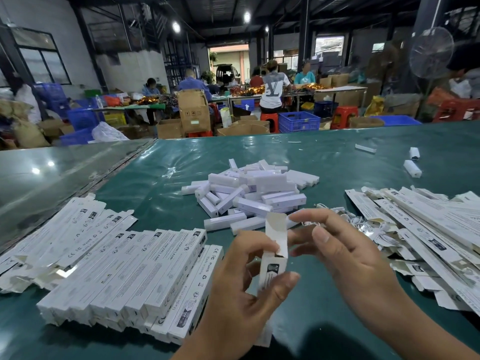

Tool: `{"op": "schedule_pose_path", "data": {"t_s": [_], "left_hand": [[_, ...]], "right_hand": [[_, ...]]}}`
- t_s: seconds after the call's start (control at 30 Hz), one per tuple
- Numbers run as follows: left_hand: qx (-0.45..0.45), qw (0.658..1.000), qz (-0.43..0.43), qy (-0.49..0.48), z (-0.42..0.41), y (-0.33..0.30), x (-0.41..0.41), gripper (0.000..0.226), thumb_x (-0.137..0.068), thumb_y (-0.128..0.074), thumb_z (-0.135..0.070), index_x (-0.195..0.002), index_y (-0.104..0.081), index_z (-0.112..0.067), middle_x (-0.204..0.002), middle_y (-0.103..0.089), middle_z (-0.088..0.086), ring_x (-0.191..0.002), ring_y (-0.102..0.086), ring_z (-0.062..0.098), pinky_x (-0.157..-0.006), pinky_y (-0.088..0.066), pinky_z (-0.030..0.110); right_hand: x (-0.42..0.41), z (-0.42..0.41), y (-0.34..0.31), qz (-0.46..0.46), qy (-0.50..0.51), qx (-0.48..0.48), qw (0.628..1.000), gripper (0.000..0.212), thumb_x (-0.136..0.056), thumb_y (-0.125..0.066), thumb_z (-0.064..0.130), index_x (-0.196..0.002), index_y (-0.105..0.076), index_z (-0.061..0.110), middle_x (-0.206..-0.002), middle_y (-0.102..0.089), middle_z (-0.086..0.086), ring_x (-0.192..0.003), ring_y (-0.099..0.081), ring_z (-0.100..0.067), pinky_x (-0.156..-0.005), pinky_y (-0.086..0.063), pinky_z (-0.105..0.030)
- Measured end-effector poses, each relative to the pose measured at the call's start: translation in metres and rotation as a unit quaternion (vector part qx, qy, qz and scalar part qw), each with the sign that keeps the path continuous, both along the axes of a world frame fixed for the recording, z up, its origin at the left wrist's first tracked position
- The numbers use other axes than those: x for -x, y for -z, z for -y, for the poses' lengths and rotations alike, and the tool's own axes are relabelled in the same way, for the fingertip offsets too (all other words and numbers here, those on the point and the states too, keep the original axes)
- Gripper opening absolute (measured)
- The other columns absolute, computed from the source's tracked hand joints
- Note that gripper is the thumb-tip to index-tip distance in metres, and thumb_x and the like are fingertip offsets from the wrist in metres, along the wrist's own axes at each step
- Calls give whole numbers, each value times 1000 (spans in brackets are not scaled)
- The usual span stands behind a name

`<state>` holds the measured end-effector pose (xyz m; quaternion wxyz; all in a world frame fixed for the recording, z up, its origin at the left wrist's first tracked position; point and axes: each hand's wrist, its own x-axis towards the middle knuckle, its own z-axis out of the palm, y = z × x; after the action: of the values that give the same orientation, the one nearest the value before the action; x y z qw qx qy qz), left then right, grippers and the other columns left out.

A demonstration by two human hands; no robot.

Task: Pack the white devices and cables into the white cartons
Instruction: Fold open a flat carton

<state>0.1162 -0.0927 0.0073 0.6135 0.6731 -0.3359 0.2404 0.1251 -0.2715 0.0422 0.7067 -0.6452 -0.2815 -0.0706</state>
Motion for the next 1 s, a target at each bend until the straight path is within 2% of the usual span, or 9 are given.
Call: {"op": "schedule_pose_path", "data": {"t_s": [0.07,0.13,0.23,0.3,0.43,0.57,0.77,0.87,1.0], "left_hand": [[-25,999,30,-21,2,-1,1,33,-92,-75,-30,-115,-52,-35,-118,-59,-5,-88,-67,25,-69,-56,33],[-31,998,46,-31,2,-1,0,33,-92,-74,-32,-117,-53,-33,-119,-57,-6,-90,-67,27,-68,-59,40],[-45,996,69,-27,-4,0,-2,26,-100,-59,-31,-125,-52,-26,-125,-60,-4,-97,-67,28,-73,-58,46],[-45,996,66,-34,-6,-1,-1,26,-102,-56,-30,-128,-52,-29,-124,-63,-3,-101,-68,30,-74,-59,45],[-5,999,30,-33,-1,-2,1,34,-96,-68,-30,-122,-45,-31,-111,-68,-5,-95,-71,24,-73,-58,31],[1,999,24,-28,0,-2,3,38,-94,-71,-30,-122,-44,-31,-107,-67,-6,-89,-71,22,-69,-54,25],[-15,999,20,-31,0,-1,3,40,-95,-68,-37,-126,-45,-40,-110,-68,-9,-93,-70,21,-71,-54,23],[-23,999,18,-33,0,0,3,41,-94,-68,-38,-127,-44,-42,-111,-69,-7,-95,-70,21,-72,-54,22],[-28,998,15,-45,-1,0,3,40,-94,-68,-41,-126,-45,-45,-112,-69,-7,-97,-71,23,-70,-57,28]], "right_hand": [[2,-3,-3,22,-10,35,999,34,-94,-57,50,-119,-70,31,-112,-74,-3,-105,-69,-17,-88,-54,-25],[4,-6,-4,41,-23,59,997,31,-98,-51,37,-118,-71,27,-114,-73,-2,-109,-69,-16,-90,-50,-18],[4,-7,-4,66,4,57,996,30,-98,-51,34,-114,-74,25,-115,-72,0,-115,-66,-17,-95,-47,-17],[5,-6,-4,89,27,62,994,29,-97,-52,34,-112,-76,27,-114,-73,5,-115,-66,-14,-95,-47,-15],[8,-6,-4,160,94,111,976,29,-97,-58,48,-109,-78,30,-109,-73,13,-105,-70,-11,-89,-50,-16],[7,-5,-4,226,148,133,954,16,-89,-69,30,-102,-79,27,-101,-73,14,-94,-72,-7,-82,-52,-14],[7,-2,-6,233,172,146,946,15,-93,-67,29,-103,-78,29,-96,-72,16,-90,-72,-8,-77,-51,-14],[6,-2,-6,225,182,143,946,17,-93,-64,30,-102,-79,29,-95,-73,16,-88,-72,-10,-75,-52,-18],[7,-3,-5,218,181,141,949,15,-92,-69,28,-102,-79,27,-95,-74,15,-88,-72,-12,-74,-55,-24]]}}
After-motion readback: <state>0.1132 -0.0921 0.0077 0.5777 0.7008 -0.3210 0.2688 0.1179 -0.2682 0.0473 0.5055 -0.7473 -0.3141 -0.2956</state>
